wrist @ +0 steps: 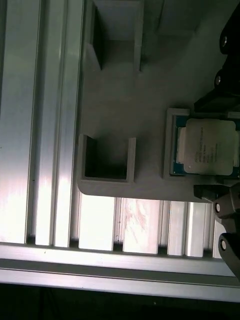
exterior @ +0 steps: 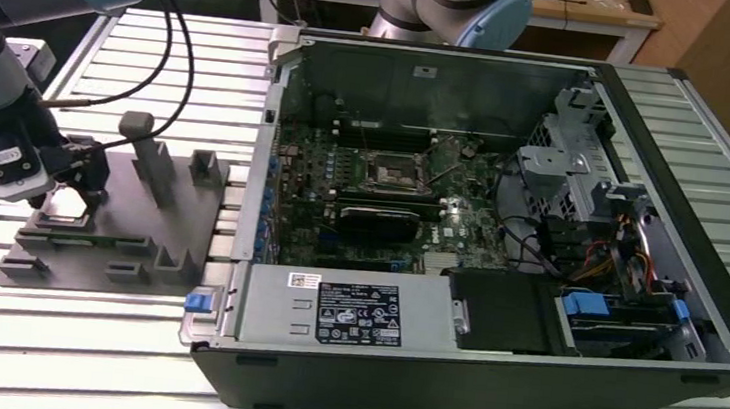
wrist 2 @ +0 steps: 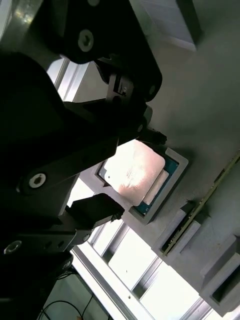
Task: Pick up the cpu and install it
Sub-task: 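Pick up the cpu and move it towards the insertion slot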
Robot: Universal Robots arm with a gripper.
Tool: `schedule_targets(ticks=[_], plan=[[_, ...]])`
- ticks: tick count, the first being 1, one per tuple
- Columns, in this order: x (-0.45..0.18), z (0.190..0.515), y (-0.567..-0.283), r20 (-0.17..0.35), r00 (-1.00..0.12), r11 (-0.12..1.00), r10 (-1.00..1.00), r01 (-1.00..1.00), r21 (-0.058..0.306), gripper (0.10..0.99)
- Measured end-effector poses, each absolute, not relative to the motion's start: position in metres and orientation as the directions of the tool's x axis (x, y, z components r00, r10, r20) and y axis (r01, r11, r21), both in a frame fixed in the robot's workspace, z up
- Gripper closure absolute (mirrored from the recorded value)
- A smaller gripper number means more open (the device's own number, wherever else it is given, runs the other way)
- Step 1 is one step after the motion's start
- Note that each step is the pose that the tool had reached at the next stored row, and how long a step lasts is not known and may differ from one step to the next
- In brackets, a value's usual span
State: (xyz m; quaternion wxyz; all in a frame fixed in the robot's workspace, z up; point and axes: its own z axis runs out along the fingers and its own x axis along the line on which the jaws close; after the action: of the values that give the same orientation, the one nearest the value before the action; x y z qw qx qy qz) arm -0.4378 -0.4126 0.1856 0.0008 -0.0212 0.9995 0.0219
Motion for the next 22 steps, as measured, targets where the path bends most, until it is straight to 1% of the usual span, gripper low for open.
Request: schedule_targets(ticks=[7, 9, 10, 22], plan=[[-0.4371, 0.1848, -0.4126, -0.003, -0.999, 0.998, -0.042, -0.042, 0.044, 0.404], [-0.4369, 0.1846, -0.4126, -0.003, -0.999, 0.998, -0.042, -0.042, 0.044, 0.420], [-0.4367, 0.1845, -0.4126, -0.003, -0.999, 0.998, -0.042, -0.042, 0.044, 0.486], [-0.4360, 0.1866, -0.4126, -0.003, -0.999, 0.998, -0.042, -0.042, 0.044, 0.486]])
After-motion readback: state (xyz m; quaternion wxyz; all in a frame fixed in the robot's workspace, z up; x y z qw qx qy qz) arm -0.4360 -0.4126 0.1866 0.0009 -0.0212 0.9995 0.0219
